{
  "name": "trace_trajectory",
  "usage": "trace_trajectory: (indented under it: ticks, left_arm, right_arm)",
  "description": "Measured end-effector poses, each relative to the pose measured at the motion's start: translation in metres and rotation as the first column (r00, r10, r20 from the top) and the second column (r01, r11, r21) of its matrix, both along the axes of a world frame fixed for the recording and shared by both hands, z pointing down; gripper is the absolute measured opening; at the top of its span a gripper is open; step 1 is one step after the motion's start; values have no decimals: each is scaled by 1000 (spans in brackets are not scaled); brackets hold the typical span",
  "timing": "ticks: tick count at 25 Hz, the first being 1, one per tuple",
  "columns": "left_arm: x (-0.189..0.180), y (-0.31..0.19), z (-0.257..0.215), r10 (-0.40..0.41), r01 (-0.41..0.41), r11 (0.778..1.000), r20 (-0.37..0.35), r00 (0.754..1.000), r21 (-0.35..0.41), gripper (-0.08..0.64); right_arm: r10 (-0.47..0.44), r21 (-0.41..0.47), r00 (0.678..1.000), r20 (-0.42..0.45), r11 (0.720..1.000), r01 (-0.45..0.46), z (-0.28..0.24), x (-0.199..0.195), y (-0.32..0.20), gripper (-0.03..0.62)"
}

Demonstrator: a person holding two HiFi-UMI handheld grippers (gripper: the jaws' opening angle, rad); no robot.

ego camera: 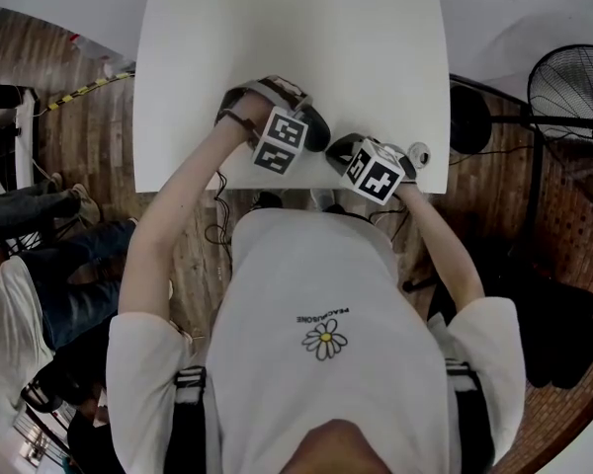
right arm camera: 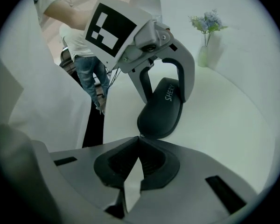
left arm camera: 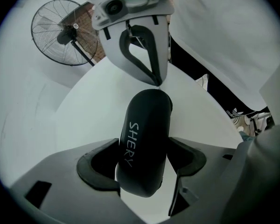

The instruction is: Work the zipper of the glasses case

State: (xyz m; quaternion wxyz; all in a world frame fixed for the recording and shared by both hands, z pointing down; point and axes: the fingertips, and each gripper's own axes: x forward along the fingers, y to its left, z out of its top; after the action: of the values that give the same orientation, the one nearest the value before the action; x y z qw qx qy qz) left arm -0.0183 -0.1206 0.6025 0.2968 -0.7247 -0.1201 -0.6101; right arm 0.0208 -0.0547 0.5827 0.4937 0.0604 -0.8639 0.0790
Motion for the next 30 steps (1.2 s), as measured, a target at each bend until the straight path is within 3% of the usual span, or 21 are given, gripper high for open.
trace_trajectory:
  ticks: [5,7,10,12,14,22,30]
  left_arm:
    - [-1,1,0,1,-1,1000,-5,1000,-11,328]
    - [-2,1,0,-2,2,1000,-12,1000,-16,331]
    - [-1,1,1,-12,12,1000,-21,1000,-18,332]
    - [-1,1,1,-20,19,1000,-24,1000,-16,333]
    - [0,1,0,-21,21,1000,-27,999,-16,334]
    - [0,1,1,-20,19,999,-34,999,-26,337]
    - [1,0,1,-69,69,997,-44,997,-18,347]
  right_arm:
    - [199,9,977,76,980,-200,0,-25,6,8]
    - [323,4,941,104,946,-325,1,-30,5,8]
    - [494,-12,860,129,868,-496,1,-35,3,8]
    - [561,-17,817,132,826,-564,2,-37,2,8]
    - [590,-29,796,133,805,-592,2,-38,2,9]
    - [594,-25,794,132,802,-596,1,-37,1,9]
    - [507,93,856,97,852,-515,-4,-23,0,9]
